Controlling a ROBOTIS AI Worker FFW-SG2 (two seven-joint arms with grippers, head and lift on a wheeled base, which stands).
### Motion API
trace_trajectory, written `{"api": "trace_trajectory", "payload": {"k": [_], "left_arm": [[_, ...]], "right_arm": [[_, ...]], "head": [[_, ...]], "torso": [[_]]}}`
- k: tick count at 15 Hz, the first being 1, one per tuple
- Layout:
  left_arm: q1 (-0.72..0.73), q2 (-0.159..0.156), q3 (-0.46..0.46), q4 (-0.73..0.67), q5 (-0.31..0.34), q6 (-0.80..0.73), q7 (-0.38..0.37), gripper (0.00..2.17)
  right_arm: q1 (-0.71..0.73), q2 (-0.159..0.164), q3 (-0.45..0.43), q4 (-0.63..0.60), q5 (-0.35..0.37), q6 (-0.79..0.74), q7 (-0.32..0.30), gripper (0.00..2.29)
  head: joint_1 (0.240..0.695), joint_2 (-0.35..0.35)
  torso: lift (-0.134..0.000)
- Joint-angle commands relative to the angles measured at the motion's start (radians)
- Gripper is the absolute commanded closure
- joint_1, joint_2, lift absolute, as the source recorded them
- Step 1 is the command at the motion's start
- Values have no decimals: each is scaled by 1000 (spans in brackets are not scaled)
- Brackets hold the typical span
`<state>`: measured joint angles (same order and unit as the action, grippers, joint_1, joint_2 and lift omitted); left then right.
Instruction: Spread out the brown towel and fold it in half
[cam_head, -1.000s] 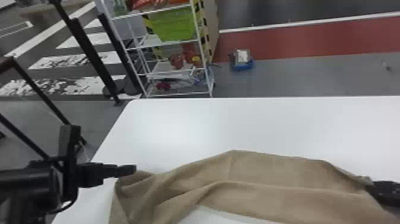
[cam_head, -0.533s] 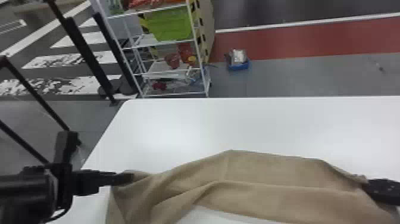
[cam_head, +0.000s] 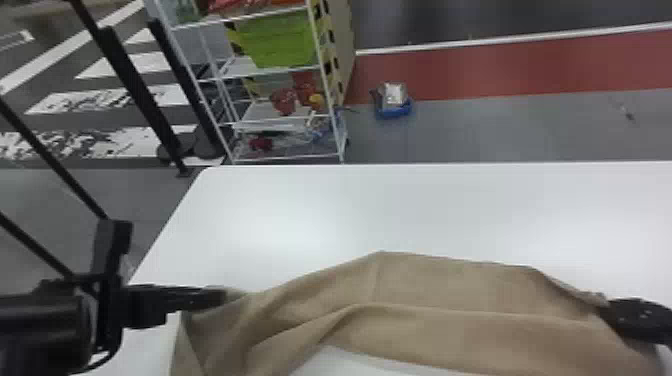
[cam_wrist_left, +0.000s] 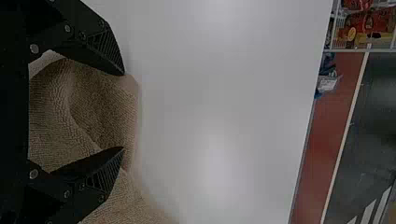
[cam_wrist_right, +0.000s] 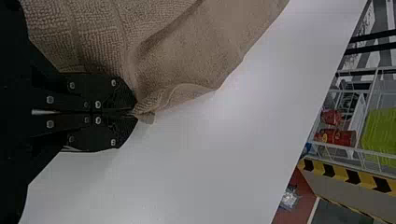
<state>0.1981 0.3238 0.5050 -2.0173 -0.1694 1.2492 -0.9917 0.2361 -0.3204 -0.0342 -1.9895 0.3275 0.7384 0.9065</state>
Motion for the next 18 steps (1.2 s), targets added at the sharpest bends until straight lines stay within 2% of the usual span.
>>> {"api": "trace_trajectory", "payload": {"k": [1,2,3,4,5,7,8,16,18], "left_arm": [[1,0,-2,0,-5,-10,2,643],[1,-2,-2,-1,-5,-17,5,903],[3,-3,-2,-1,-13,-20,7,971],[6,-8,-2,-3,-24,-32,12,890],[7,-9,-2,-3,-22,-50,13,441],[10,-9,6,-12,-18,-59,15,191],[9,-8,7,-11,-21,-69,16,167],[10,4,-2,22,-47,-84,-4,221],[10,6,-14,23,-50,-84,-10,397]], "right_arm": [[2,0,-1,-2,-2,-3,0,1656],[3,0,-3,-2,-4,-3,2,1656],[3,0,-3,-2,-7,-3,0,1656],[3,0,-6,-3,-13,-3,2,1656],[5,0,-6,-5,-15,0,2,1656],[5,0,-9,-5,-16,0,3,1656],[5,0,-9,-3,-16,0,5,1656],[3,0,-18,-5,-38,0,8,1656],[3,0,-20,-8,-39,0,9,1656]], "head": [[695,266],[695,266],[695,266],[695,268],[695,270],[695,273],[695,273],[695,285],[695,285]], "torso": [[-124],[-124],[-124],[-124],[-124],[-124],[-124],[-124],[-124]]}}
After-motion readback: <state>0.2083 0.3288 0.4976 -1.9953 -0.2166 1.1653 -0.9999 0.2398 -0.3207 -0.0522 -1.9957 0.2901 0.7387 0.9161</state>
